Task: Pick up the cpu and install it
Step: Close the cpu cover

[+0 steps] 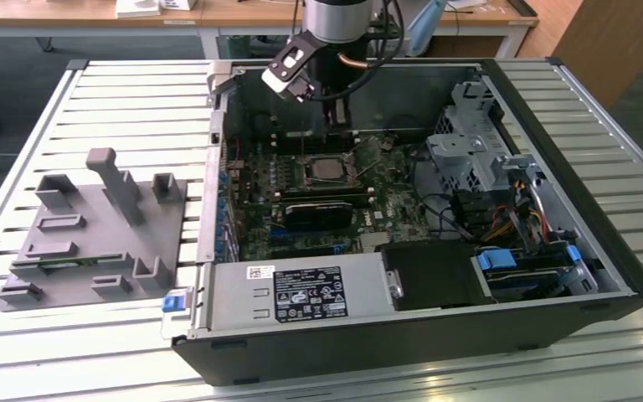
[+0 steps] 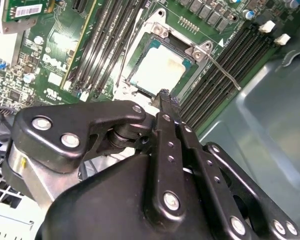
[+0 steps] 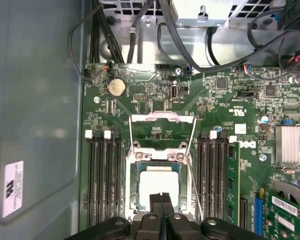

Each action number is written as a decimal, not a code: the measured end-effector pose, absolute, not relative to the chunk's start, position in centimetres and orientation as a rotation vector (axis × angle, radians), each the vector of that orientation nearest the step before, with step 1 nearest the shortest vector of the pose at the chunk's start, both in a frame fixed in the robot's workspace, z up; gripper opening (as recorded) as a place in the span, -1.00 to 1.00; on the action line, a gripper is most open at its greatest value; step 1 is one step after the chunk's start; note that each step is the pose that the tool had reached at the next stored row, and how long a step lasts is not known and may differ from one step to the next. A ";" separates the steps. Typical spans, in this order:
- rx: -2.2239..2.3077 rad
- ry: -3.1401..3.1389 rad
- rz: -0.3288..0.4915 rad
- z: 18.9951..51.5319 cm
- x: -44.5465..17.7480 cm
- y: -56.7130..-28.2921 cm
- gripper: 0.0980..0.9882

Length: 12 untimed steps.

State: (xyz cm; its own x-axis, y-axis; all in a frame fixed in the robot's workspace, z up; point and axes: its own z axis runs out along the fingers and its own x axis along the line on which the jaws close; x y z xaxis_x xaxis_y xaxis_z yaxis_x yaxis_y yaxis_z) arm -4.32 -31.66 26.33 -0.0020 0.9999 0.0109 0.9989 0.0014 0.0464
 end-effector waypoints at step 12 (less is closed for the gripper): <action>2.201 2.205 0.063 28.4 -4.4 -31.9 -0.98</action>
